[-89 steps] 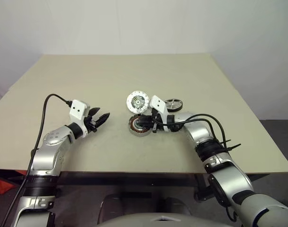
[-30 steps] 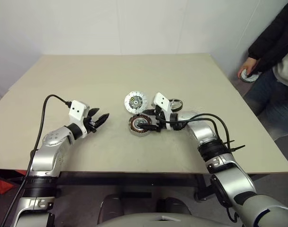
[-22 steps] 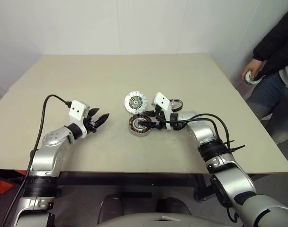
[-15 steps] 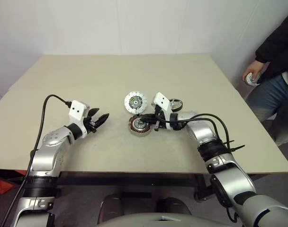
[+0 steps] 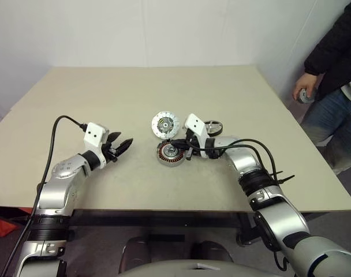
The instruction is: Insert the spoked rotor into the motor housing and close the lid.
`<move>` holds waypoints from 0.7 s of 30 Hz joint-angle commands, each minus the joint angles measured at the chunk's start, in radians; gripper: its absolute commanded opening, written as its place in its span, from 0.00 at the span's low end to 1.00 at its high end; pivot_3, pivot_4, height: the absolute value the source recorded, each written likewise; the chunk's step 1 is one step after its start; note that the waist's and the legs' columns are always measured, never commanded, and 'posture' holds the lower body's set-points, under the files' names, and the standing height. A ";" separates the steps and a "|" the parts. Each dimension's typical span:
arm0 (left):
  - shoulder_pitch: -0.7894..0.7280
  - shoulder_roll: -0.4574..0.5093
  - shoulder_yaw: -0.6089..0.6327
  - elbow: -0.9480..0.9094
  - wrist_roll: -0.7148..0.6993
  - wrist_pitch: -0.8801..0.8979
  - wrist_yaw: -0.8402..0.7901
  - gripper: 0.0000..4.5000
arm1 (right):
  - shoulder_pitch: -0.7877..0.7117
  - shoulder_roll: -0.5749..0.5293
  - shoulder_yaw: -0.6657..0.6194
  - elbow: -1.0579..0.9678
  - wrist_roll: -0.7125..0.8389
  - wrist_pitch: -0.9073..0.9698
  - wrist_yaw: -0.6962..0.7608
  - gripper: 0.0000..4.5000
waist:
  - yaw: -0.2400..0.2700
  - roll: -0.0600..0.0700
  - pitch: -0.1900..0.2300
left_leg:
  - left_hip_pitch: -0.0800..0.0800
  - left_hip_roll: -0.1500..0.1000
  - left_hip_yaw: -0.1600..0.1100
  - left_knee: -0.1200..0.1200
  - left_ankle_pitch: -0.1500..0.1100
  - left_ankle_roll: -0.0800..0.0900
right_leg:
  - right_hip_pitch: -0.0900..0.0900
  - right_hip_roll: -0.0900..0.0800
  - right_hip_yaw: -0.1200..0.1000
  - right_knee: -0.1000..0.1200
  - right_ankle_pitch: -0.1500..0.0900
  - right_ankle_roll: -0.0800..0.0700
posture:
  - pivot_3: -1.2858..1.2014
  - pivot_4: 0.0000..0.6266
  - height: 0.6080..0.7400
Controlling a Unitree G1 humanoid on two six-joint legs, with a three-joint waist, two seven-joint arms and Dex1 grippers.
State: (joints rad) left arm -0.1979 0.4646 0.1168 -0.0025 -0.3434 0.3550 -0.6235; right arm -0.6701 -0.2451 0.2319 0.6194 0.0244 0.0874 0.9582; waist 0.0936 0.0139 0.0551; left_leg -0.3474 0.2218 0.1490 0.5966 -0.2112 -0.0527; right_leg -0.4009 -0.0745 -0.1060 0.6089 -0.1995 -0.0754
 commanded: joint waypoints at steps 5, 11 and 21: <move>-0.011 0.012 0.021 -0.028 0.000 -0.017 0.003 0.64 | 0.001 -0.005 0.002 -0.023 -0.001 -0.029 0.016 0.01 | 0.000 0.000 0.000 | 0.000 0.000 0.000 0.000 0.000 0.000 | 0.000 0.000 0.000 0.000 0.000 0.000 | 0.52 0.00 1.00; -0.015 0.016 0.024 -0.024 0.000 -0.017 0.002 0.64 | 0.013 -0.001 0.004 -0.051 0.003 -0.023 0.024 0.01 | 0.000 0.000 0.000 | 0.000 0.000 0.000 0.000 0.000 0.000 | 0.000 0.000 0.000 0.000 0.000 0.000 | 0.52 0.00 1.00; -0.018 0.012 0.019 -0.019 0.000 -0.020 0.002 0.64 | -0.005 -0.004 -0.023 -0.074 0.034 -0.004 0.028 0.01 | 0.000 0.000 0.000 | 0.000 0.000 0.000 0.000 0.000 0.000 | 0.000 0.000 0.000 0.000 0.000 0.000 | 0.52 0.00 1.00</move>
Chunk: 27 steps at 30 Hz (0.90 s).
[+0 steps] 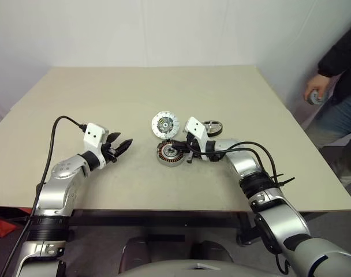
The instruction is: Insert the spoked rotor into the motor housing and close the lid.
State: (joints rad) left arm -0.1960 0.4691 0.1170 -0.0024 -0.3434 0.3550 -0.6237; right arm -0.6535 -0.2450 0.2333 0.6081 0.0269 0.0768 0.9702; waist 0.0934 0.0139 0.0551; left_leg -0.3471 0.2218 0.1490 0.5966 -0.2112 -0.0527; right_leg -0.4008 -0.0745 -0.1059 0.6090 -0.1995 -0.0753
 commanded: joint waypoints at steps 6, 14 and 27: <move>-0.021 0.005 0.016 -0.019 0.000 -0.021 0.002 0.64 | -0.014 -0.006 -0.017 -0.091 0.035 0.016 0.021 0.01 | 0.000 0.000 0.000 | 0.000 0.000 0.000 0.000 0.000 0.000 | 0.000 0.000 0.000 0.000 0.000 0.000 | 0.52 0.00 1.00; -0.016 0.009 0.017 -0.026 -0.001 -0.014 0.001 0.64 | 0.013 0.020 0.003 -0.096 0.029 0.037 0.025 0.01 | 0.000 0.000 0.000 | 0.000 0.000 0.000 0.000 0.000 0.000 | 0.000 0.000 0.000 0.000 0.000 0.000 | 0.52 0.00 1.00; 0.001 0.017 0.028 -0.040 -0.004 -0.010 0.004 0.64 | 0.020 0.022 0.011 -0.057 0.011 0.041 0.004 0.01 | -0.001 0.000 0.000 | 0.003 0.000 0.000 0.000 0.000 0.000 | 0.003 0.000 0.000 0.000 -0.003 0.005 | 0.52 0.00 1.00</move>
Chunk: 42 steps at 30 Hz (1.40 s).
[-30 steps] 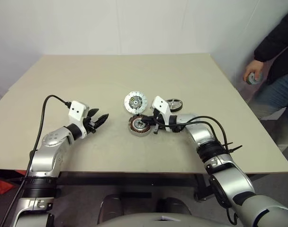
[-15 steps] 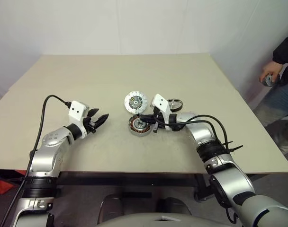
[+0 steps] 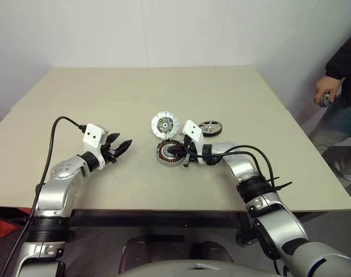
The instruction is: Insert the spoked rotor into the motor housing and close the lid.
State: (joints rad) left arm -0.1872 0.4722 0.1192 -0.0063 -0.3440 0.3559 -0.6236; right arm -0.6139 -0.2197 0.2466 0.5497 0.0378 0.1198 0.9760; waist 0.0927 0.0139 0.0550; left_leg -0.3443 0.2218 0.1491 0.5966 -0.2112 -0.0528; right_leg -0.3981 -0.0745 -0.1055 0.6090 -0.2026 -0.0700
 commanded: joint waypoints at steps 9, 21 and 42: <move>-0.008 0.009 0.022 -0.034 -0.003 -0.011 0.005 0.64 | -0.093 -0.039 -0.094 -0.038 0.056 0.028 -0.025 0.01 | 0.001 0.000 0.000 | -0.001 0.000 0.000 0.000 0.000 0.000 | -0.002 0.000 0.000 0.000 0.003 -0.005 | 0.52 0.00 1.00; -0.009 -0.002 0.012 -0.024 -0.002 -0.016 0.003 0.64 | -0.224 -0.226 -0.301 0.173 0.073 0.078 -0.214 0.36 | 0.002 0.000 0.000 | -0.002 -0.002 0.000 0.000 0.000 0.000 | -0.002 0.000 0.000 0.000 0.003 -0.005 | 0.52 0.00 1.00; -0.015 -0.003 -0.002 -0.039 0.019 -0.010 -0.005 0.64 | -0.218 -0.249 -0.449 0.240 0.209 0.519 -0.315 0.67 | 0.005 0.000 0.000 | -0.004 -0.002 0.001 0.000 0.000 0.000 | -0.004 0.000 -0.001 0.000 0.003 -0.006 | 0.52 0.00 1.00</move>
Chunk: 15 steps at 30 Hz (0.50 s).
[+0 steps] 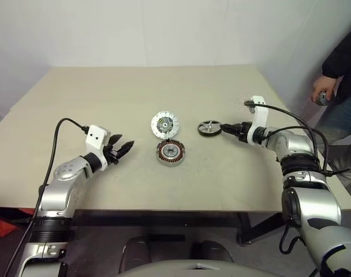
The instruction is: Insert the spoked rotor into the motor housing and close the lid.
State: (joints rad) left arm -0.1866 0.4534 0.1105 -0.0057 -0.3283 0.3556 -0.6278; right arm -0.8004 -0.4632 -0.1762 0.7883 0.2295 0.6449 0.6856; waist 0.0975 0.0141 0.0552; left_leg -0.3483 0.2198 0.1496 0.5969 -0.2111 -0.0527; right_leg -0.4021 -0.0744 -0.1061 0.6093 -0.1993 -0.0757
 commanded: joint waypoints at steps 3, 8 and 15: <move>-0.013 0.016 0.005 -0.041 0.004 -0.011 -0.001 0.64 | -0.030 0.000 -0.020 0.013 0.013 -0.012 -0.029 0.67 | 0.001 0.000 0.000 | 0.000 0.000 0.000 0.000 0.000 0.000 | 0.000 0.000 0.000 0.000 0.000 0.000 | 0.52 0.00 1.00; -0.010 0.016 0.004 -0.044 0.007 -0.011 0.001 0.64 | -0.035 0.047 -0.040 0.008 0.043 0.020 -0.060 0.67 | -0.001 0.000 0.000 | 0.000 0.000 0.000 0.000 0.000 0.000 | 0.000 0.000 0.000 0.000 0.000 0.000 | 0.52 0.00 1.00; -0.009 0.035 0.016 -0.047 0.005 -0.009 -0.002 0.64 | -0.015 0.134 -0.061 -0.072 0.095 0.102 -0.090 0.67 | 0.000 0.000 0.000 | 0.000 0.001 0.000 0.000 0.000 0.000 | -0.001 0.000 0.000 0.001 0.000 0.000 | 0.52 0.00 1.00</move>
State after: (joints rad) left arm -0.1863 0.4730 0.1104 -0.0140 -0.3271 0.3564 -0.6279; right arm -0.8039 -0.3261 -0.2156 0.7688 0.2925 0.7372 0.6024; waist 0.0972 0.0144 0.0552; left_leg -0.3481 0.2211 0.1496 0.5969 -0.2109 -0.0531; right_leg -0.4026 -0.0746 -0.1061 0.6099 -0.1993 -0.0757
